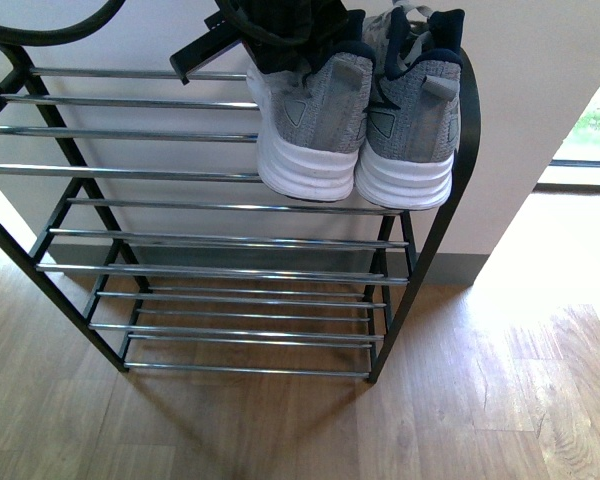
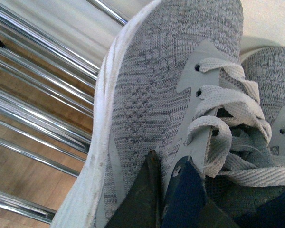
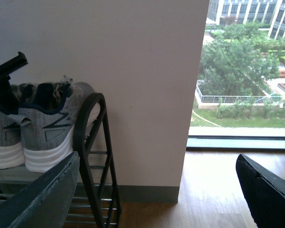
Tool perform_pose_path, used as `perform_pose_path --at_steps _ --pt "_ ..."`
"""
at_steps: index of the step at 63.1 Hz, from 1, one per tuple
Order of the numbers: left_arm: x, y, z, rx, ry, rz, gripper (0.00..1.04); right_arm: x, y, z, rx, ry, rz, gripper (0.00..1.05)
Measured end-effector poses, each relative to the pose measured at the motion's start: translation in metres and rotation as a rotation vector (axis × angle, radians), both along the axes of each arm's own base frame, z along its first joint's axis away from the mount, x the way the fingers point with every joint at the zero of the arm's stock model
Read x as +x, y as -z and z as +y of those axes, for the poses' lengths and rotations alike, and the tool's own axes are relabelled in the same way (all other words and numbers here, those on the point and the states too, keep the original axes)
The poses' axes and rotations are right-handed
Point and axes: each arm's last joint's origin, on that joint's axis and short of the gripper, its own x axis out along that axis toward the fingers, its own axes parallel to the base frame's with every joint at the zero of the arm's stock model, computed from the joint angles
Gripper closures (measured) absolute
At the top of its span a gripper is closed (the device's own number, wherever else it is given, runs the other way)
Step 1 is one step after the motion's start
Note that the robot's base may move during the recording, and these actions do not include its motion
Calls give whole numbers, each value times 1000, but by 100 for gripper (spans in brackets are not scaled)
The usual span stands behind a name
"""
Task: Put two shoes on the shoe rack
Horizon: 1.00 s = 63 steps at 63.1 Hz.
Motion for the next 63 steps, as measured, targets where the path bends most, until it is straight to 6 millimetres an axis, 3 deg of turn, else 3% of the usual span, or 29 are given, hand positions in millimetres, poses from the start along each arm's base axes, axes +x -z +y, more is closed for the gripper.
perform_pose_path --at_steps 13,19,30,39,42,47,52,63 --pt "-7 -7 5 -6 66 11 58 0 0 0 0 0 0 9" --pt "-23 -31 12 -12 150 -13 35 0 0 0 0 0 0 9" --pt "-46 -71 29 36 209 -102 8 0 0 0 0 0 0 9" --pt "-63 -95 59 138 153 -265 11 0 0 0 0 0 0 9" --pt "-68 -96 78 265 61 -510 21 0 0 0 0 0 0 9" --pt "-87 -89 108 380 25 -734 36 0 0 0 0 0 0 9" --pt "-107 -78 132 461 24 -837 48 0 0 0 0 0 0 9" --pt "-146 -51 169 546 59 -867 75 0 0 0 0 0 0 9"
